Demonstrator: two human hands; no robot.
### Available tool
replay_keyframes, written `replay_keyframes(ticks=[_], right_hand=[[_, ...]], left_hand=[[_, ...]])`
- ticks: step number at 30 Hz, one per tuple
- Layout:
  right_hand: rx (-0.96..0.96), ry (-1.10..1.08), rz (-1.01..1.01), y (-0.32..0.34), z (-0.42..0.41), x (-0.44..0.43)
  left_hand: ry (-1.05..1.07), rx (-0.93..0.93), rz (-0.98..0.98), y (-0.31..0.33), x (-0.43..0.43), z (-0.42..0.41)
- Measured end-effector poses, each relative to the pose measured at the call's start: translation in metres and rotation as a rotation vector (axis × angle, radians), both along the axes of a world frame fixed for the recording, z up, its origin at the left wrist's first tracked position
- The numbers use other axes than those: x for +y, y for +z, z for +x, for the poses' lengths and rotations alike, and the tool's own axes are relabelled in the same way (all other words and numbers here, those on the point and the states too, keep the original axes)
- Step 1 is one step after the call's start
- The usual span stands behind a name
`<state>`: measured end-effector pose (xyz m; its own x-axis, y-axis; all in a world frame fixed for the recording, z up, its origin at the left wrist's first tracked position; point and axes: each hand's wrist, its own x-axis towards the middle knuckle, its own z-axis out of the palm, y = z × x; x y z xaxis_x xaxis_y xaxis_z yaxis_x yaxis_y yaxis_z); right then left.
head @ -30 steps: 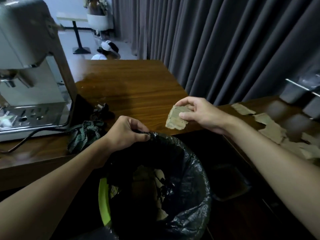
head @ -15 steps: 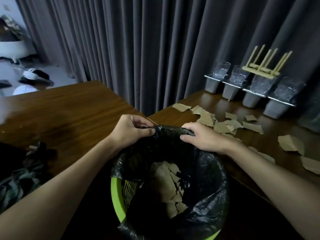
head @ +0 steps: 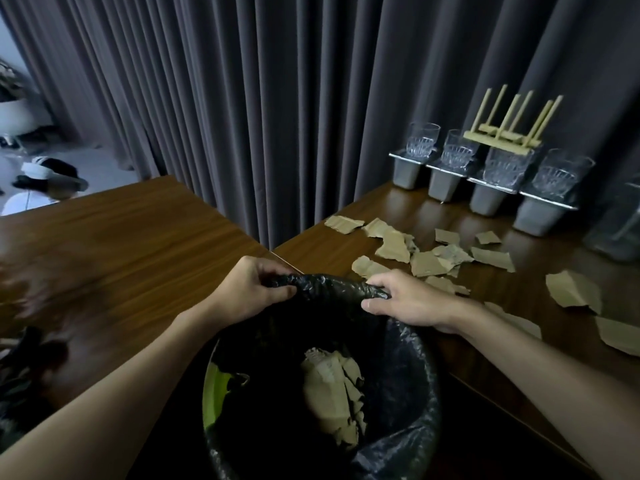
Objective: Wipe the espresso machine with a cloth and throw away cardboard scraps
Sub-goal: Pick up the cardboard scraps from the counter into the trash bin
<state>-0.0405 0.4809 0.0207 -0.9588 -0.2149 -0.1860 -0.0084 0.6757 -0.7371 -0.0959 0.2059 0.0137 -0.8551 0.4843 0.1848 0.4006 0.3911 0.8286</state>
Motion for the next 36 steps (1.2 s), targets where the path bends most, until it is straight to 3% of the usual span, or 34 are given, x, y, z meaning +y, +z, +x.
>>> replay_keyframes(ticks=[4, 7, 10, 14, 17, 21, 28, 36], right_hand=[[-0.068, 0.102, 0.01, 0.01, -0.01, 0.002], [0.128, 0.038, 0.137, 0.015, -0.027, -0.003], [0.172, -0.02, 0.132, 0.005, -0.058, -0.008], [0.217, 0.022, 0.406, -0.017, -0.106, -0.012], [0.239, -0.003, 0.505, -0.027, -0.134, -0.015], [0.141, -0.018, 0.526, -0.032, -0.147, -0.015], [0.286, -0.006, 0.603, -0.024, -0.139, -0.024], [0.184, -0.007, 0.469, -0.018, -0.132, -0.025]], left_hand=[[0.022, 0.011, 0.025, -0.012, -0.004, -0.006], [0.081, 0.025, -0.015, -0.022, -0.009, -0.011], [0.15, 0.007, -0.016, -0.032, -0.013, -0.013], [0.104, 0.042, -0.017, -0.035, -0.017, -0.021], [0.052, -0.008, 0.034, -0.033, -0.014, -0.018], [0.02, -0.071, 0.119, -0.034, -0.012, -0.017], [0.023, -0.154, 0.195, -0.038, -0.014, -0.019], [0.027, -0.174, 0.2, -0.04, -0.015, -0.019]])
